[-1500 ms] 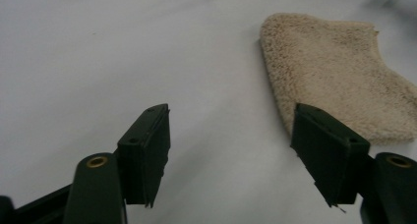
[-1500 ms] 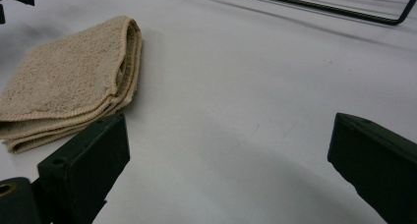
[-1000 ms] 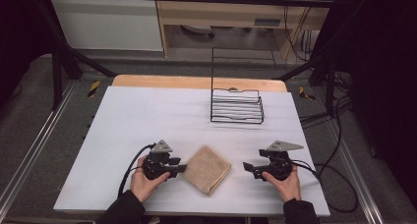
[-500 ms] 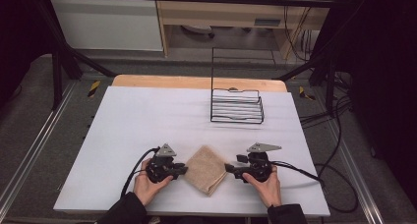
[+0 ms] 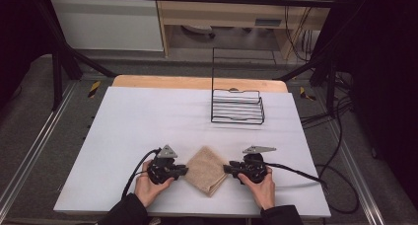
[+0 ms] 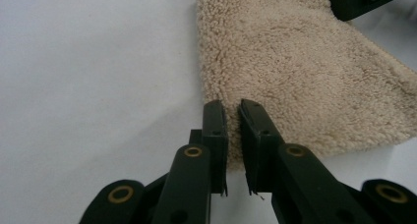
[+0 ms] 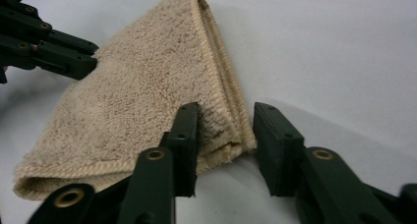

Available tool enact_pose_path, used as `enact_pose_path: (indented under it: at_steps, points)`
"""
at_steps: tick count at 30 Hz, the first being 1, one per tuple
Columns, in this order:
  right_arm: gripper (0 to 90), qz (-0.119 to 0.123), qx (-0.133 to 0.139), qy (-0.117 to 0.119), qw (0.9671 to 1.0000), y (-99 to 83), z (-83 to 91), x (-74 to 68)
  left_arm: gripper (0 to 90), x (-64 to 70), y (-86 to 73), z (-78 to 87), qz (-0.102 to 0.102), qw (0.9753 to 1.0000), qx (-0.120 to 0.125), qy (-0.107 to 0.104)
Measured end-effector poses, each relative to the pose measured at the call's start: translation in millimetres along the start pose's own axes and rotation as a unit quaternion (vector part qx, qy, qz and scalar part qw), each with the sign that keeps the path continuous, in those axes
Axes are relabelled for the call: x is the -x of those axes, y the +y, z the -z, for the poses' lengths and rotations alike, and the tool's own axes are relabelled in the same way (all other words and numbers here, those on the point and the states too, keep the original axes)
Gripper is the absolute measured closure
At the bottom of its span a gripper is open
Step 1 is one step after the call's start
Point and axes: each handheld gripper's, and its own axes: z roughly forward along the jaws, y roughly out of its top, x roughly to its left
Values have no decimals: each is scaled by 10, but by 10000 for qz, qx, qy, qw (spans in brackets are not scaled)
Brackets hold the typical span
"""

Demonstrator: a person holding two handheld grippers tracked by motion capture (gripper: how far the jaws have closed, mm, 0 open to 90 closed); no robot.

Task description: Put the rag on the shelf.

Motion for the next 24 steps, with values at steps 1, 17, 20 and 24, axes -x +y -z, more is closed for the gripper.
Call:
enact_pose_path:
  at_steps: [1, 17, 20, 24]
  points:
    - [689, -43, -34, 18, 10000, 3, -7, 6, 808, 0, -2, -2, 10, 10000, 15, -1]
    - [823, 178, -74, 102, 9998, 270, -71, 85, 848, 178, -22, 79, 127, 9999, 105, 44]
    - [821, 371, -134, -5, 9992, 293, -151, 92, 840, 187, -26, 76, 153, 9998, 106, 86]
    - [813, 445, -90, -45, 9990, 276, -194, 96, 735, 141, -1, 79, 186, 9996, 140, 152]
